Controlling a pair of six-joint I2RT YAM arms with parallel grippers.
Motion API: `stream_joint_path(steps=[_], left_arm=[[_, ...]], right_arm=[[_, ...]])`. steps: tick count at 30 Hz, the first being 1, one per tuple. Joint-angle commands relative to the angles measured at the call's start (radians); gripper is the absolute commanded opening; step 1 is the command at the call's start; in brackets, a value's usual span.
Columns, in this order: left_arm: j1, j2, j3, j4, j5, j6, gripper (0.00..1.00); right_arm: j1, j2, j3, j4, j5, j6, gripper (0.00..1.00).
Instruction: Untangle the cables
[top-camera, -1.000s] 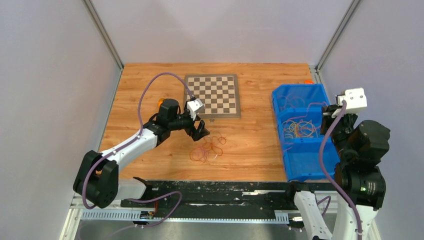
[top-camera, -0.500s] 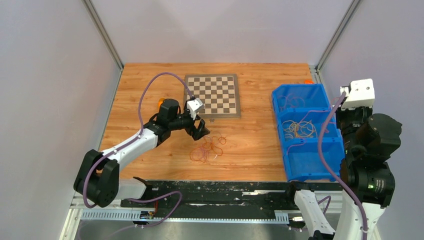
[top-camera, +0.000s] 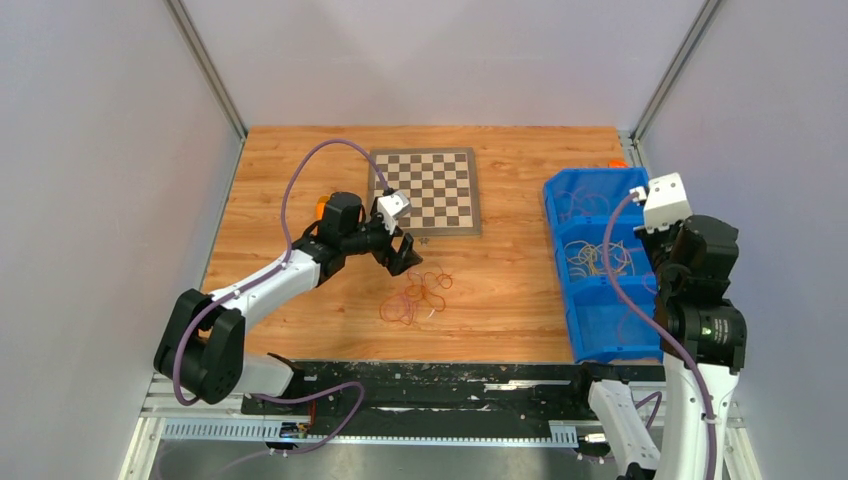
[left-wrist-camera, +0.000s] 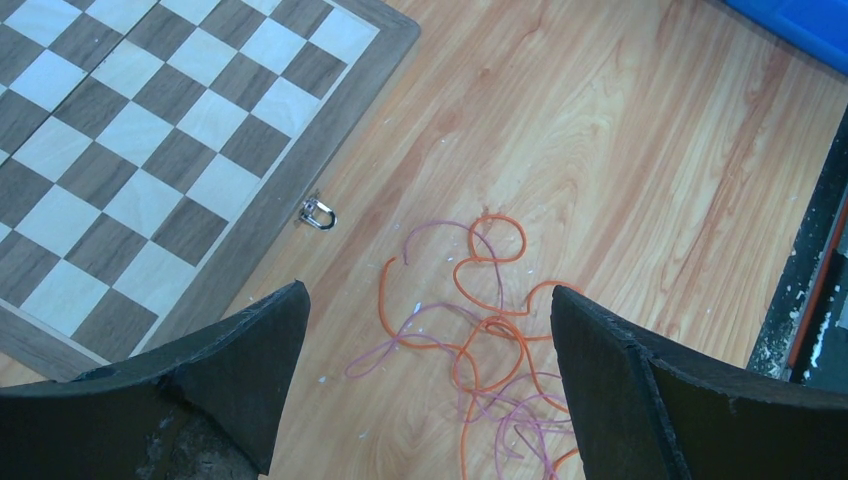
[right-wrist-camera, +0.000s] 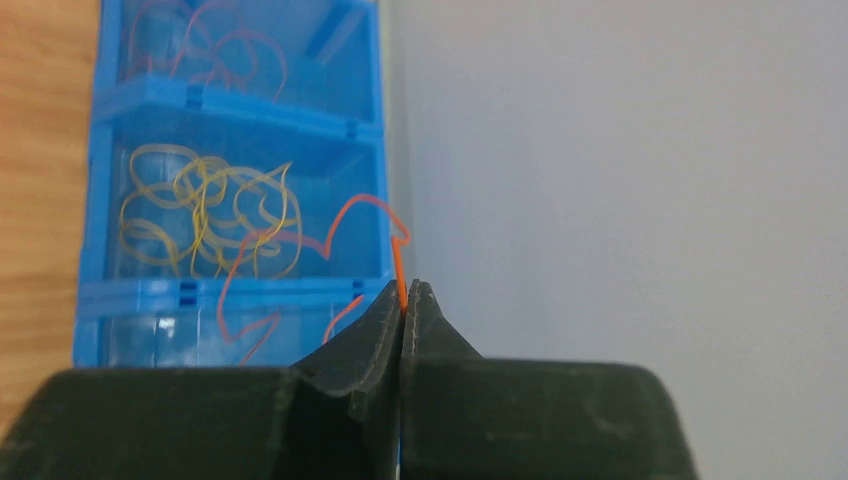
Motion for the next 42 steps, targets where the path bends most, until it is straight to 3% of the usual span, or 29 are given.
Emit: stream_joint_path(steps=[1, 8, 13, 22, 28, 35, 38, 42], left_arm=[[0.000, -0.020, 0.028, 0.011, -0.005, 0.009, 0.99], [0.000, -0.015, 0.026, 0.013, -0.006, -0.009, 0.98], [0.001, -0.020, 0.031, 0.005, -0.017, -0.007, 0.98], [0.001, -0.039, -0.003, -0.008, -0.026, -0.004, 0.98], [0.002, -0.040, -0.005, -0.015, -0.030, 0.009, 0.99], [0.001, -0.010, 0.037, -0.030, -0.017, 0.020, 0.98], [0.002, 0.003, 0.043, -0.017, -0.023, 0.028, 0.99], [0.003, 0.025, 0.043, -0.003, -0.011, 0.019, 0.98]], right_arm=[[-0.003, -0.053, -0.094, -0.125, -0.030, -0.037, 0.00], [-0.003, -0.134, -0.353, -0.223, -0.080, -0.117, 0.00], [-0.003, -0.151, -0.433, -0.250, -0.076, -0.136, 0.00], [-0.009, -0.127, -0.548, -0.171, 0.095, -0.182, 0.00], [-0.045, -0.115, -0.284, -0.060, 0.050, -0.196, 0.00], [-0.047, 0.088, 0.022, -0.255, 0.026, -0.126, 0.00], [-0.048, 0.098, 0.056, -0.336, 0.041, -0.151, 0.00], [-0.048, 0.054, -0.033, -0.421, 0.070, -0.189, 0.00]])
